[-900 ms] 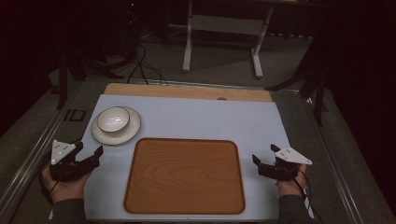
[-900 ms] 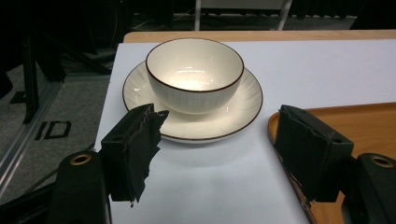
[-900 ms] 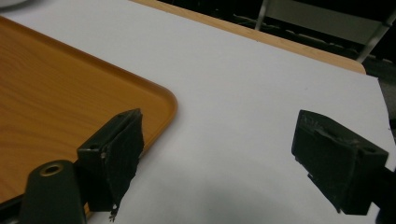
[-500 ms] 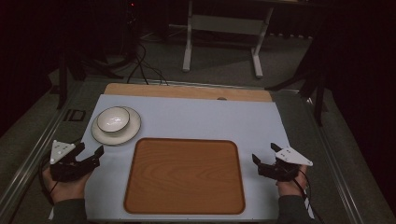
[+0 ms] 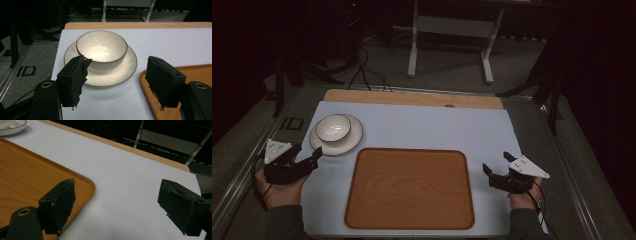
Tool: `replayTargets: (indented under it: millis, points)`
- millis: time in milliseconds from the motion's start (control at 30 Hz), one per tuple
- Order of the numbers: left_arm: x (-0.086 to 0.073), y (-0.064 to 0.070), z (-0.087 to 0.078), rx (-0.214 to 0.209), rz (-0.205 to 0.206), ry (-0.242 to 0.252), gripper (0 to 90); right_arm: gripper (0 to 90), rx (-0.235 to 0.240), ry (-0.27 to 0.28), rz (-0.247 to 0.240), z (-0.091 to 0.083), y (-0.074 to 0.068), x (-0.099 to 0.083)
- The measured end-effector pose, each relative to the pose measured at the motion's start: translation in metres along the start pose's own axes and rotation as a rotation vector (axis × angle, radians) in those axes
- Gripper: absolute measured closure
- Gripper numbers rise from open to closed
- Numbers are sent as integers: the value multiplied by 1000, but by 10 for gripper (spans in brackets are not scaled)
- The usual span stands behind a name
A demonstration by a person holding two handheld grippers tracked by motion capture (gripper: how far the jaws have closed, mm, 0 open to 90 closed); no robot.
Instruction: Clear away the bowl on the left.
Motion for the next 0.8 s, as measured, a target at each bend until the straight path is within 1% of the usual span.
replayTargets:
  millis: [100,233,400,533,600,800]
  points:
    - [5,-1,4,3,-1,0,321,137,3,2,12,1,0,0]
    - [11,-1,10,17,-2,-10,320,137,3,10,8,2,0,2]
    - [14,-1,17,29,20,-11,316,135,-6,15,4,2,0,3]
    - [17,-2,21,36,24,-6,309,135,-5,16,6,2,0,3]
    - [18,-1,25,36,24,-2,304,134,-1,15,7,2,0,3]
    - [20,2,40,38,22,-11,302,134,-13,21,2,0,0,4]
Point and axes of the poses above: each handheld gripper's, and its own axes: z roughly forward along the jaws, x roughly out of its top, y roughly to its right, the point moved 3 cm from there along z, roughly forward along the jaws, and after that the axes turned 5 degrees about x, right-handed, at the moved point
